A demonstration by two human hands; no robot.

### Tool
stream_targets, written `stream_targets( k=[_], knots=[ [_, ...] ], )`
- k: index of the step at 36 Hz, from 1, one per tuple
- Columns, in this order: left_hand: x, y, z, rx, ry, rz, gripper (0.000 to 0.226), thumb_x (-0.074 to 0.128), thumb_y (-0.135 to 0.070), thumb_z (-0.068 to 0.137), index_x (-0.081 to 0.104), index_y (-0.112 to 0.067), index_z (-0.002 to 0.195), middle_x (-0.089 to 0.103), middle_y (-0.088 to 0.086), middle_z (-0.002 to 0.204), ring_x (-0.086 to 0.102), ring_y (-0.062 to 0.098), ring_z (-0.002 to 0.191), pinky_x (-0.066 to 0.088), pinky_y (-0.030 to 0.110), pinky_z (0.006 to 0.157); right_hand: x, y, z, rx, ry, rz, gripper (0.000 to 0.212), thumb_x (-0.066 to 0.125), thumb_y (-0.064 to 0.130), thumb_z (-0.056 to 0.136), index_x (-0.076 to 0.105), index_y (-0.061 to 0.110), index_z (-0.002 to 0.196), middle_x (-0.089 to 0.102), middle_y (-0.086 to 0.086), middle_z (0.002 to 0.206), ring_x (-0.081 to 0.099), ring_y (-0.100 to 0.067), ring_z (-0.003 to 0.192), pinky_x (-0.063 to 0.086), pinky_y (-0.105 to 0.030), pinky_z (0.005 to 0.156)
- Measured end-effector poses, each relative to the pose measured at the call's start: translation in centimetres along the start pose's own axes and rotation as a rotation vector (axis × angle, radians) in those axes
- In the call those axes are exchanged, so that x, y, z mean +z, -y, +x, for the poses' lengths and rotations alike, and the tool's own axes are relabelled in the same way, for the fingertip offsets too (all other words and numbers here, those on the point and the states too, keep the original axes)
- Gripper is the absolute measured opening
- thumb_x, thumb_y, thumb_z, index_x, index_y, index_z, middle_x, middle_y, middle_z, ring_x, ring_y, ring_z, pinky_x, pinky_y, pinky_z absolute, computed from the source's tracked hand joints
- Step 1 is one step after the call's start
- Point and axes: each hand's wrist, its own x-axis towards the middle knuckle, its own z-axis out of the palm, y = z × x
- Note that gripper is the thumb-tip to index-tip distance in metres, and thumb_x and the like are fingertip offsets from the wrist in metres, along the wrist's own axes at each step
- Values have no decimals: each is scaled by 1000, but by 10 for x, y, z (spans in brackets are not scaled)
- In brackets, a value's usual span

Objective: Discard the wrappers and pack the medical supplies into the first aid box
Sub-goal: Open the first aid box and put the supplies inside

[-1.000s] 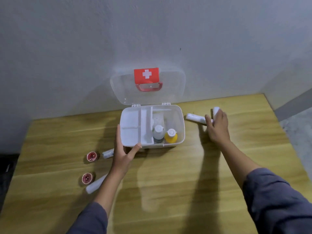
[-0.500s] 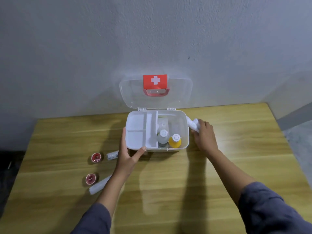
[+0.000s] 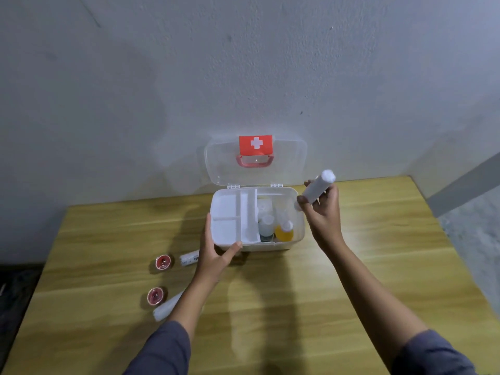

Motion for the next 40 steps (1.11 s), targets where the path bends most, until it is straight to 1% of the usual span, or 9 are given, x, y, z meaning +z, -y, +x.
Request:
stream_targets(
  k=[8, 10, 13, 16, 20, 27, 33, 37, 40],
  knots=[
    [-1, -1, 0, 6, 3, 34, 95, 72, -21, 78, 7, -31, 146, 9, -12, 154, 11, -2, 135, 17, 27, 111, 8, -7, 10, 67, 46, -60, 43, 61, -1, 83, 36, 18, 112, 50, -6, 114, 56, 3, 97, 49, -34, 90],
    [-2, 0, 0, 7, 3, 34, 95, 73, -21, 78, 7, -31, 146, 9, -12, 155, 11, -1, 135, 17, 29, 113, 8, -6, 12, 72, 59, -63, 43, 59, -4, 84, 36, 19, 113, 50, -6, 113, 55, -3, 102, 50, -33, 90],
    [-2, 0, 0, 10, 8, 23, 95, 72, -20, 78, 7, -31, 146, 8, -12, 155, 11, 0, 137, 17, 29, 114, 12, -6, 11, 68, 119, -85, 42, 60, -4, 84, 41, 23, 110, 53, 1, 106, 53, -13, 100, 52, -26, 83],
    [-2, 1, 1, 15, 7, 25, 95, 72, -20, 78, 7, -31, 146, 8, -12, 155, 10, 0, 137, 16, 27, 112, 15, -7, 11, 78, 143, -140, 40, 61, -3, 83, 46, 29, 101, 54, 4, 101, 54, -12, 93, 49, -32, 82],
    [-2, 1, 1, 21, 4, 33, 95, 72, -20, 78, 7, -30, 146, 9, -12, 155, 11, -3, 134, 16, 24, 109, 11, -13, 10, 75, 123, -277, 39, 65, 11, 76, 47, 18, 110, 53, 3, 106, 53, -16, 99, 47, -35, 84],
    [-2, 4, 2, 15, 5, 24, 96, 73, -21, 77, 7, -32, 145, 9, -12, 155, 11, 1, 139, 17, 31, 115, 5, -20, 6, 119, 98, -376, 33, 66, 9, 79, 54, 16, 108, 56, -1, 112, 55, -20, 106, 47, -37, 88],
    [-2, 5, 3, 18, 5, 36, 95, 73, -23, 77, 7, -33, 145, 9, -12, 155, 10, -1, 137, 16, 28, 113, 11, -22, 3, 100, 97, -453, 37, 63, 9, 83, 53, 10, 119, 47, -8, 128, 46, -13, 113, 40, -29, 97],
    [-3, 7, 3, 29, 8, 53, 96, 73, -26, 77, 6, -33, 145, 9, -12, 155, 11, -1, 137, 16, 29, 114, 14, -22, -3, 180, -6, -414, 32, 51, 15, 92, 54, 14, 124, 57, -6, 126, 53, -17, 113, 40, -24, 91],
    [-4, 8, 3, 34, 18, 66, 97, 73, -28, 77, 5, -34, 145, 7, -12, 155, 10, -1, 138, 16, 28, 113, 15, -24, -10, 224, -39, -402, 38, 41, 7, 92, 54, 17, 127, 62, -6, 115, 56, -15, 100, 41, -12, 81]
  ],
)
